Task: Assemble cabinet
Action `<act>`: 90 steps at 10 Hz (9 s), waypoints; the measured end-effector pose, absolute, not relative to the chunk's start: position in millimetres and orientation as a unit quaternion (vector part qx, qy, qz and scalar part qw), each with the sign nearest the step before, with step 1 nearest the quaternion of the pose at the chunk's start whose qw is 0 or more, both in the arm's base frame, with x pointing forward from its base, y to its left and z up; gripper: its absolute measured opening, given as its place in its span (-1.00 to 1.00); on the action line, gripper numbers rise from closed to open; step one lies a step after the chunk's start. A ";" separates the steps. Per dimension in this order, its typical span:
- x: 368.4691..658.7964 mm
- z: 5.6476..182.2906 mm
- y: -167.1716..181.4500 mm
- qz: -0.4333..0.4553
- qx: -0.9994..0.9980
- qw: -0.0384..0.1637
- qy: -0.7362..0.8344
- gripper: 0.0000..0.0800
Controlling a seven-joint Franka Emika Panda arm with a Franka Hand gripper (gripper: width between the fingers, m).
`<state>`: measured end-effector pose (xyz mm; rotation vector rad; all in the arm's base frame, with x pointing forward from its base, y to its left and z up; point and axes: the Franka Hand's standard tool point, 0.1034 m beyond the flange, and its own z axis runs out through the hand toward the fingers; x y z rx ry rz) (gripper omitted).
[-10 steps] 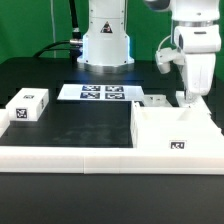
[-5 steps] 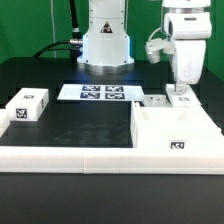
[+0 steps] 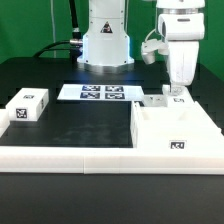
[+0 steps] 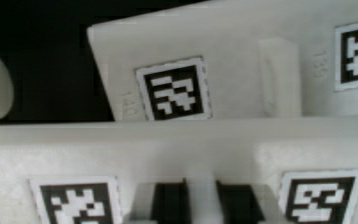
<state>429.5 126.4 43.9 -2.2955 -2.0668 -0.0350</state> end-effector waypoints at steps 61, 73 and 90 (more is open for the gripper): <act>482.9 56.6 105.8 -0.028 -0.751 0.014 -0.660 -0.82; 517.0 57.6 101.1 -0.041 -0.742 0.011 -0.669 -0.82; 549.9 59.1 95.2 -0.048 -0.741 0.010 -0.669 -0.82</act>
Offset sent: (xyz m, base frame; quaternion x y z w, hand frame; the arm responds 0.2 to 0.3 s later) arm 0.0056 -0.0043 0.0100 -0.0057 -0.0057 -0.0065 0.9999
